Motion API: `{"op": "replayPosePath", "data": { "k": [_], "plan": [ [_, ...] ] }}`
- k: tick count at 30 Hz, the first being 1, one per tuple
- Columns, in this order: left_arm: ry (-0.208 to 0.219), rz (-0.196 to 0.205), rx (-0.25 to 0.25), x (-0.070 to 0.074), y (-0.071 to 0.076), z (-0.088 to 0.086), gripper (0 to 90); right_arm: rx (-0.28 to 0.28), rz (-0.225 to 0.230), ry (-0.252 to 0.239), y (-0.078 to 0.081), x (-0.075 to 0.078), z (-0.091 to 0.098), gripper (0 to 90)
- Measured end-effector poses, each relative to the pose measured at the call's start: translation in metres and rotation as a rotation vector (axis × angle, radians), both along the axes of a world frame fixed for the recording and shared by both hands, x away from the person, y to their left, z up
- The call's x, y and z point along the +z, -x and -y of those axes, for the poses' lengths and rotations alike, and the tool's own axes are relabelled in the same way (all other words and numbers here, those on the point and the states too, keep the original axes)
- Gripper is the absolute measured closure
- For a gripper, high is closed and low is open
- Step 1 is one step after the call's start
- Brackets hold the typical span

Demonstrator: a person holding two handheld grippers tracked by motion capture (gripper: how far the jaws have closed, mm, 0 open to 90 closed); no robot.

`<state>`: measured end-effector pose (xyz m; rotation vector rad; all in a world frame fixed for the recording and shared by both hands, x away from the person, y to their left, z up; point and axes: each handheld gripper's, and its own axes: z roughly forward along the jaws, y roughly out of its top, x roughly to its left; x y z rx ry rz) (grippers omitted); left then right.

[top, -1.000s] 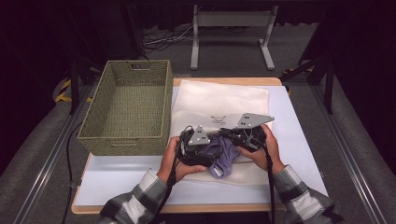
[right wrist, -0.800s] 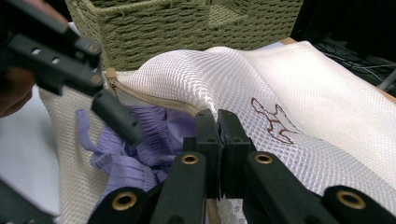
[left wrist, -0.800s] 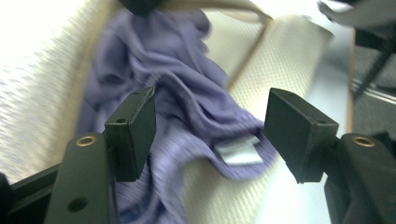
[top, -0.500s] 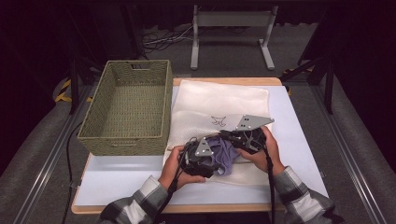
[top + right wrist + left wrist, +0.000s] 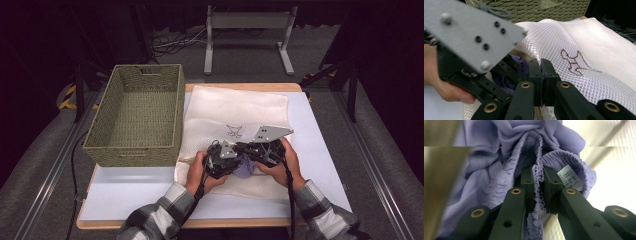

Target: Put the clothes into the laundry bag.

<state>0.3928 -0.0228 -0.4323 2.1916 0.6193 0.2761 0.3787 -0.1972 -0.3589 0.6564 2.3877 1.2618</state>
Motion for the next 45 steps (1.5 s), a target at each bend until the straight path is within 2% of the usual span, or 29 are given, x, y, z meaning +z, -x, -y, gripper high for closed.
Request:
{"op": "replayPosePath", "data": {
  "k": [4,7,8,11,12,13,15,17,19,21,22,23,25,26,27,28,30,32,33,35,41,43,45],
  "plan": [
    [0.057,0.006,0.012,0.002,-0.005,0.01,80.9,0.002,0.002,0.002,0.001,0.0,0.0,88.4],
    [0.113,0.027,0.013,0.002,-0.008,0.016,80.9,0.0,-0.002,0.001,0.0,-0.001,0.0,88.4],
    [0.113,0.027,0.013,0.002,-0.008,0.016,80.8,-0.001,-0.002,0.004,0.0,-0.001,0.0,88.3],
    [0.151,0.026,-0.005,0.0,-0.012,0.017,80.2,-0.002,-0.002,0.005,0.0,-0.002,0.001,88.4],
    [0.163,0.013,-0.017,0.0,-0.012,0.016,79.7,-0.002,-0.001,0.008,0.0,-0.002,0.001,88.3],
    [0.167,0.01,-0.028,0.0,-0.011,0.015,76.8,-0.004,0.001,0.012,0.0,-0.003,0.001,88.3],
    [0.168,0.009,-0.038,0.003,-0.006,0.013,63.3,-0.003,-0.001,0.016,0.0,-0.003,0.001,88.3],
    [0.133,0.018,-0.049,0.006,0.001,0.009,52.5,-0.006,-0.003,0.014,0.0,-0.004,0.001,88.3],
    [0.115,0.031,-0.065,0.011,0.009,0.0,50.5,-0.004,-0.003,0.015,0.0,-0.004,0.002,88.3],
    [0.093,0.026,-0.075,0.015,0.014,-0.008,46.6,-0.004,-0.002,0.017,0.0,-0.004,0.002,88.4],
    [0.093,0.026,-0.075,0.015,0.014,-0.008,45.8,-0.006,-0.002,0.014,0.0,-0.004,0.002,88.3],
    [0.078,0.045,-0.07,0.019,0.019,-0.017,46.3,-0.003,-0.001,0.016,0.0,-0.004,0.002,88.4],
    [0.082,0.043,-0.086,0.022,0.024,-0.025,47.2,-0.003,-0.002,0.015,0.0,-0.004,0.002,88.4],
    [0.063,0.053,-0.087,0.023,0.026,-0.029,47.5,-0.003,-0.004,0.015,0.0,-0.004,0.001,88.3],
    [0.063,0.053,-0.087,0.023,0.026,-0.029,48.4,-0.003,-0.004,0.015,0.0,-0.004,0.001,88.3],
    [0.041,0.071,-0.087,0.023,0.03,-0.033,48.4,-0.002,-0.003,0.016,0.0,-0.004,0.001,88.3],
    [0.032,0.08,-0.093,0.023,0.035,-0.039,49.2,-0.003,-0.002,0.013,0.0,-0.004,0.002,88.4],
    [0.007,0.105,-0.079,0.021,0.04,-0.048,50.2,-0.004,-0.003,0.011,0.0,-0.003,0.002,88.4],
    [0.007,0.108,-0.073,0.02,0.041,-0.052,49.1,-0.003,-0.003,0.011,0.0,-0.003,0.002,88.4],
    [-0.002,0.102,-0.055,0.017,0.042,-0.056,48.2,-0.003,-0.004,0.008,0.0,-0.003,0.003,88.3],
    [-0.068,0.085,0.0,0.008,0.038,-0.062,47.6,-0.001,-0.005,0.001,0.001,-0.002,0.003,88.3],
    [-0.065,0.061,0.002,0.005,0.034,-0.062,51.7,0.0,-0.004,-0.001,0.002,-0.002,0.003,88.3],
    [-0.087,0.047,0.013,0.002,0.031,-0.059,52.0,0.003,-0.003,0.001,0.003,-0.002,0.003,88.3]
  ]
}}
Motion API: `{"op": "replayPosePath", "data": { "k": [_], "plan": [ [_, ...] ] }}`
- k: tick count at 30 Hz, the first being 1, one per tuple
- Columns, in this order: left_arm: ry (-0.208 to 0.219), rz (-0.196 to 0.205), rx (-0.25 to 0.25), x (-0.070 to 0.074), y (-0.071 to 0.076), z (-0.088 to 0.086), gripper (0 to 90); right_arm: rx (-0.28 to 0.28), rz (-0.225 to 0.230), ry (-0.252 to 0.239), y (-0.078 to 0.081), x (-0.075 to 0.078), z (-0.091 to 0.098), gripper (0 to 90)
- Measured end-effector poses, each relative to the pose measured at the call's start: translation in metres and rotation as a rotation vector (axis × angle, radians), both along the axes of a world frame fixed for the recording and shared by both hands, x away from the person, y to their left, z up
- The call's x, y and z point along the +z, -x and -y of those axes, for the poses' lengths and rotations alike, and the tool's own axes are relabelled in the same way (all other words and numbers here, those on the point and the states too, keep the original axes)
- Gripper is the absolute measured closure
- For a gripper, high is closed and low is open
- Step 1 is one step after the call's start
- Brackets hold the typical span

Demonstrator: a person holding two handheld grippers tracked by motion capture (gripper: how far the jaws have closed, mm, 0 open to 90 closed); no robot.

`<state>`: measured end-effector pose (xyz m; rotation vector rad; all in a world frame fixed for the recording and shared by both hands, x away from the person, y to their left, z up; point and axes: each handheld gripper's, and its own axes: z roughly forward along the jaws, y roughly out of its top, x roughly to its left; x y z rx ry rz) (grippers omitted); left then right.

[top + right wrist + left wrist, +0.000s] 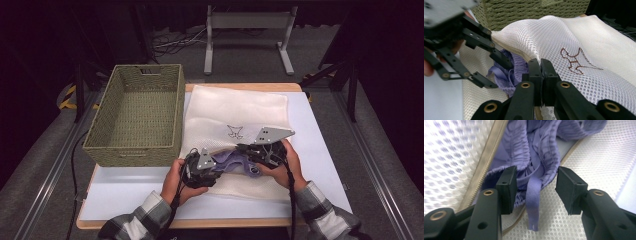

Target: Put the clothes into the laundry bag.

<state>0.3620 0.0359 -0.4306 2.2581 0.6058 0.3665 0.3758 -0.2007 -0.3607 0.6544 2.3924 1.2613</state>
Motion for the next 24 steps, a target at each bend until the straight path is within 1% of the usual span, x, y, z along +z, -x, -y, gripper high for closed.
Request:
{"op": "replayPosePath", "data": {
  "k": [1,2,3,5,7,9,10,12,13,15,17,19,20,22,23,24],
  "plan": [
    [-0.017,-0.003,0.004,-0.001,-0.001,0.003,52.1,0.001,0.0,0.0,0.0,0.0,0.0,88.3],
    [-0.019,-0.002,0.006,-0.002,-0.002,0.005,52.2,0.001,-0.001,-0.001,0.001,0.0,0.0,88.4],
    [-0.033,0.0,0.005,-0.002,-0.003,0.009,54.1,0.001,0.0,0.001,0.001,0.0,0.0,88.4],
    [-0.04,0.008,0.003,-0.003,-0.003,0.013,62.6,0.004,0.0,0.001,0.002,0.0,0.0,88.3],
    [-0.024,0.005,-0.006,-0.003,-0.005,0.016,75.4,0.005,-0.001,0.0,0.002,0.001,0.0,88.3],
    [-0.017,0.005,0.002,-0.004,-0.007,0.017,81.1,0.006,-0.001,0.002,0.002,0.0,-0.001,88.3],
    [0.0,0.003,-0.002,-0.004,-0.01,0.02,84.4,0.007,0.0,0.003,0.002,0.0,-0.001,88.4],
    [0.003,0.004,0.007,-0.004,-0.013,0.023,85.2,0.007,0.001,0.004,0.003,0.0,-0.001,88.4],
    [0.013,-0.012,-0.001,-0.004,-0.015,0.026,85.7,0.007,0.001,0.004,0.003,0.0,-0.001,88.3],
    [0.028,-0.017,0.001,-0.005,-0.018,0.029,86.0,0.008,0.0,0.002,0.003,0.0,-0.001,88.4],
    [0.048,-0.033,-0.004,-0.007,-0.021,0.033,86.3,0.009,0.0,0.003,0.003,0.0,-0.002,88.3],
    [0.055,-0.023,0.002,-0.008,-0.022,0.038,86.4,0.009,0.0,0.004,0.003,0.0,-0.002,88.3],
    [0.061,-0.03,0.007,-0.008,-0.023,0.042,86.4,0.009,0.0,0.004,0.003,0.0,-0.002,88.3],
    [0.071,-0.024,0.006,-0.007,-0.024,0.049,86.5,0.01,-0.003,0.002,0.003,0.0,-0.002,88.3],
    [0.082,-0.028,-0.004,-0.008,-0.024,0.053,86.5,0.01,-0.004,0.002,0.003,0.0,-0.002,88.4],
    [0.09,-0.027,0.001,-0.008,-0.024,0.058,86.6,0.011,-0.005,0.002,0.003,-0.001,-0.002,88.4]
  ]
}}
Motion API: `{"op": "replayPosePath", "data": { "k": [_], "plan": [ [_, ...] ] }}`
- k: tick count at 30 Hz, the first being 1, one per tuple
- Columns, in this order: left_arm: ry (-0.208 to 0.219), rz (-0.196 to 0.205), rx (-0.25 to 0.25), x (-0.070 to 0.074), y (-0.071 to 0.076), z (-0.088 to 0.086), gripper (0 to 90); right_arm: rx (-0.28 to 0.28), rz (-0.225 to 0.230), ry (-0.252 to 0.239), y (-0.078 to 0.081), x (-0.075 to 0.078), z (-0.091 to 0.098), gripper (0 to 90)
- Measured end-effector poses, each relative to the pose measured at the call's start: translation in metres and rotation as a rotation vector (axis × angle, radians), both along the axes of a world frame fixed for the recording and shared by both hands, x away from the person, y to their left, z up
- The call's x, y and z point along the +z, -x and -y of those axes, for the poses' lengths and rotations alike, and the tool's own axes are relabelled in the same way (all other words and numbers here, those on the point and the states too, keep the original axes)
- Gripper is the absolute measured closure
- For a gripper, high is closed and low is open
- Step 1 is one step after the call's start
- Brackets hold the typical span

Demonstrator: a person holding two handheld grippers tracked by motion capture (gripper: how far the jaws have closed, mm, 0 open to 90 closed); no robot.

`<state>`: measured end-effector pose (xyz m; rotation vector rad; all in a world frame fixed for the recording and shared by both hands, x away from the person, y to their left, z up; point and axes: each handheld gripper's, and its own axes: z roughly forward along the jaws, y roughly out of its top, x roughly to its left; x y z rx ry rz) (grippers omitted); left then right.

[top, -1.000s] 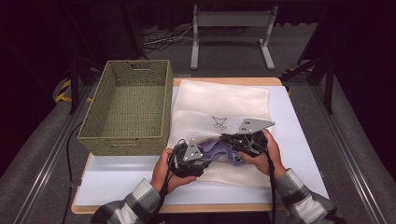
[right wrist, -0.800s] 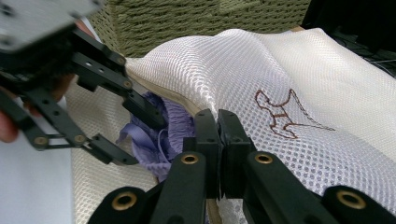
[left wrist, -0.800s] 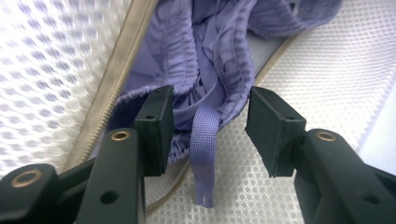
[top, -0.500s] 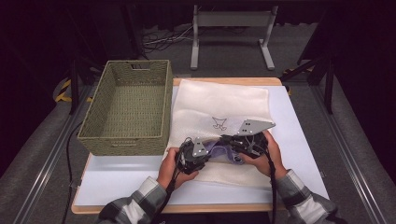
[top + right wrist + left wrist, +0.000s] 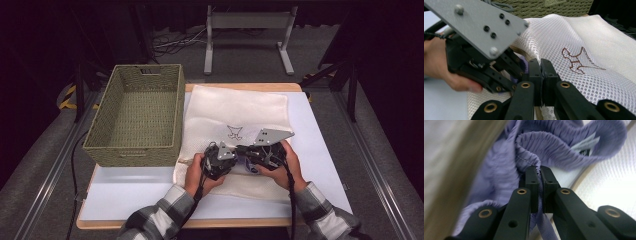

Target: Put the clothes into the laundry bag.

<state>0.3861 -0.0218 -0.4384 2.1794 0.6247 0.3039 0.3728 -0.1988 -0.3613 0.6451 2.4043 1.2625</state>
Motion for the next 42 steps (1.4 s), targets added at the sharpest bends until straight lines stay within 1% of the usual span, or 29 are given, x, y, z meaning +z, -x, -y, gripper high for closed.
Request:
{"op": "replayPosePath", "data": {
  "k": [1,2,3,5,6,8,9,11,12,15,17,20,22,23,25,26,27,28,29,30,32,33,34,36,37,38,39,40,42],
  "plan": [
    [-0.002,0.007,0.004,0.0,0.0,0.004,86.6,0.001,-0.001,0.0,0.0,0.0,0.0,88.4],
    [0.002,0.006,0.003,0.0,-0.001,0.006,86.6,0.0,-0.002,-0.002,0.0,0.0,0.0,88.3],
    [0.019,-0.001,-0.004,0.0,-0.002,0.009,86.7,0.002,-0.003,-0.001,0.0,0.0,0.0,88.4],
    [0.024,0.007,-0.003,0.001,-0.002,0.011,86.8,0.003,-0.002,0.002,0.0,-0.001,0.0,88.4],
    [0.058,-0.007,-0.014,0.001,-0.005,0.015,86.8,0.004,-0.002,0.004,0.0,-0.001,0.0,88.4],
    [0.07,0.002,-0.01,0.001,-0.007,0.018,86.8,0.005,-0.005,0.003,0.0,-0.002,0.0,88.4],
    [0.088,-0.008,-0.016,0.001,-0.008,0.02,86.9,0.005,-0.005,0.004,0.0,-0.002,0.0,88.4],
    [0.085,0.012,-0.004,0.001,-0.01,0.022,86.8,0.006,-0.009,0.007,0.0,-0.003,0.0,88.4],
    [0.085,0.011,-0.01,0.0,-0.01,0.023,86.8,0.006,-0.008,0.007,0.0,-0.004,-0.001,88.3],
    [0.092,0.01,-0.012,0.0,-0.011,0.021,86.8,0.005,-0.007,0.013,0.0,-0.004,0.0,88.3],
    [0.124,-0.005,-0.021,0.001,-0.011,0.017,86.6,0.003,-0.009,0.009,-0.001,-0.004,0.001,88.3],
    [0.14,0.0,-0.041,0.002,-0.008,0.008,85.6,-0.002,-0.009,0.006,-0.001,-0.004,0.002,88.4],
    [0.153,-0.007,-0.041,0.002,-0.006,0.003,83.5,0.0,-0.007,0.007,-0.001,-0.003,0.002,88.3],
    [0.171,-0.01,-0.051,0.003,-0.005,-0.001,81.8,0.0,-0.008,0.006,-0.001,-0.003,0.003,88.3],
    [0.171,-0.015,-0.059,0.005,-0.002,-0.006,72.5,0.0,-0.007,0.006,-0.001,-0.003,0.003,88.4],
    [0.183,-0.023,-0.067,0.005,-0.001,-0.009,69.8,0.002,-0.007,0.007,-0.001,-0.003,0.003,88.4],
    [0.18,-0.03,-0.079,0.005,0.0,-0.012,67.3,0.002,-0.006,0.008,-0.001,-0.003,0.002,88.3],
    [0.163,-0.037,-0.08,0.005,0.002,-0.014,63.1,0.002,-0.007,0.008,-0.001,-0.004,0.002,88.4],
    [0.156,-0.035,-0.069,0.005,0.004,-0.016,57.4,0.003,-0.008,0.008,-0.001,-0.004,0.002,88.3],
    [0.16,-0.035,-0.06,0.006,0.005,-0.019,55.1,0.003,-0.006,0.007,-0.001,-0.004,0.002,88.4],
    [0.172,-0.037,-0.073,0.007,0.008,-0.025,55.6,0.003,-0.004,0.006,-0.001,-0.003,0.003,88.4],
    [0.155,-0.024,-0.068,0.009,0.01,-0.028,54.5,0.003,-0.004,0.004,-0.001,-0.003,0.003,88.4],
    [0.156,-0.014,-0.067,0.01,0.012,-0.032,52.7,0.002,-0.004,0.002,-0.001,-0.003,0.003,88.4],
    [0.147,0.0,-0.057,0.013,0.017,-0.039,55.8,0.002,-0.005,-0.001,-0.002,-0.003,0.004,88.3],
    [0.144,0.0,-0.062,0.014,0.019,-0.042,55.9,0.002,-0.006,-0.001,-0.002,-0.003,0.004,88.4],
    [0.129,0.007,-0.065,0.016,0.022,-0.046,56.0,0.003,-0.007,-0.001,-0.002,-0.003,0.003,88.3],
    [0.115,0.022,-0.065,0.017,0.025,-0.048,58.1,0.002,-0.006,0.002,-0.002,-0.003,0.003,88.4],
    [0.111,0.03,-0.072,0.018,0.028,-0.052,60.2,0.002,-0.006,0.003,-0.002,-0.003,0.003,88.3],
    [0.095,0.037,-0.067,0.017,0.032,-0.057,64.8,0.003,-0.005,0.002,-0.002,-0.003,0.004,88.4]
  ]
}}
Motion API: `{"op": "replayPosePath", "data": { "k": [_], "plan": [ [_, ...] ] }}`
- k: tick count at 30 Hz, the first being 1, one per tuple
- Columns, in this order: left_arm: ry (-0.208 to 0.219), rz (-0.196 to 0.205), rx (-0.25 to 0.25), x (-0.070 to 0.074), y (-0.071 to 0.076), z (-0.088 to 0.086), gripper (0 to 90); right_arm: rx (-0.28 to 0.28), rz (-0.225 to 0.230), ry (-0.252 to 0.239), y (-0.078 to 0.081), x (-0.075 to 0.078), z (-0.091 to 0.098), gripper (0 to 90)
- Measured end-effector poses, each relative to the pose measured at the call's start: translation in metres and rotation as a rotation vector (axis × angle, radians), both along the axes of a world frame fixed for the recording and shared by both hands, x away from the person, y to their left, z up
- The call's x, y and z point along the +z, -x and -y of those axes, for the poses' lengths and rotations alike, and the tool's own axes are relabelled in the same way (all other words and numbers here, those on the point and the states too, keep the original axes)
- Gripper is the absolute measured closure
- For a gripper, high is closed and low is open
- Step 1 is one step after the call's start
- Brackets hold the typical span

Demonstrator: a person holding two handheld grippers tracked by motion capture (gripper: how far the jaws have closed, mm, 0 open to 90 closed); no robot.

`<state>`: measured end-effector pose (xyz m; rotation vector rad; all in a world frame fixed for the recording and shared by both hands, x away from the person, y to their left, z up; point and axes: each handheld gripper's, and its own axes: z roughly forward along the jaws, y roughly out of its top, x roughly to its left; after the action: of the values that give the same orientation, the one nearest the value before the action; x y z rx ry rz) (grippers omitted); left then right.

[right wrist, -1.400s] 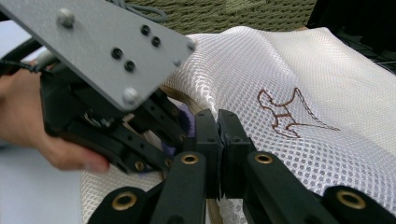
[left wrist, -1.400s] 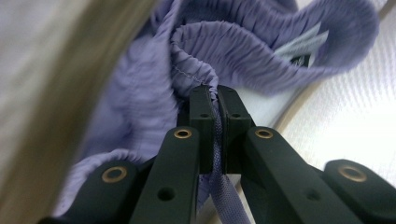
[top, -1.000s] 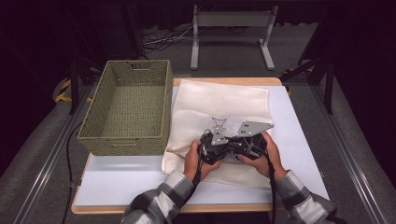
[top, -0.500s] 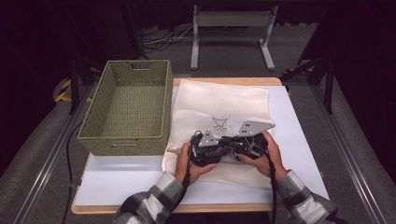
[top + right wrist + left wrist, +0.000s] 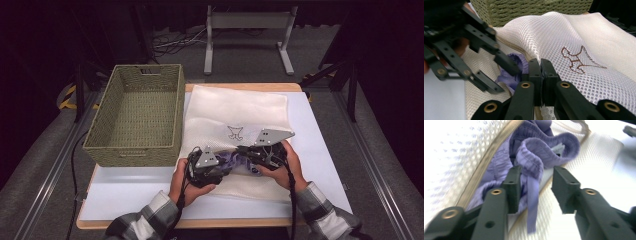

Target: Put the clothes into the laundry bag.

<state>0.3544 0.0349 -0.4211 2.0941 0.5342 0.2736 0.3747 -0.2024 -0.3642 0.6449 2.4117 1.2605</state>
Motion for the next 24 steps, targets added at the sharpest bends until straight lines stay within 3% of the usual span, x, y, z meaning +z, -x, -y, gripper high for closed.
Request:
{"op": "replayPosePath", "data": {
  "k": [4,6,7,11,13,15,18,20,24],
  "plan": [
    [-0.048,-0.004,-0.005,-0.008,0.003,-0.001,72.2,0.001,-0.002,0.003,0.0,0.0,-0.001,88.4],
    [-0.054,-0.004,-0.002,-0.009,0.002,0.0,71.5,0.001,-0.003,0.005,0.0,-0.001,-0.001,88.4],
    [-0.075,-0.007,0.019,-0.012,0.0,0.004,71.5,0.002,-0.004,0.005,0.0,-0.001,-0.001,88.4],
    [-0.093,-0.047,0.084,-0.024,-0.011,0.017,62.9,0.008,-0.01,0.008,0.001,-0.002,0.0,88.3],
    [-0.102,-0.045,0.096,-0.026,-0.016,0.025,61.8,0.008,-0.018,0.011,0.001,-0.004,0.0,88.3],
    [-0.127,-0.018,0.124,-0.027,-0.018,0.033,62.2,0.012,-0.022,0.013,0.001,-0.006,0.001,88.3],
    [-0.135,0.002,0.149,-0.028,-0.022,0.042,69.7,0.014,-0.023,0.021,0.002,-0.007,0.0,88.3],
    [-0.133,-0.001,0.154,-0.028,-0.027,0.045,83.4,0.014,-0.026,0.023,0.002,-0.008,0.001,88.3],
    [-0.142,0.006,0.155,-0.028,-0.032,0.051,86.0,0.014,-0.029,0.025,0.003,-0.009,0.002,88.3]
  ]
}}
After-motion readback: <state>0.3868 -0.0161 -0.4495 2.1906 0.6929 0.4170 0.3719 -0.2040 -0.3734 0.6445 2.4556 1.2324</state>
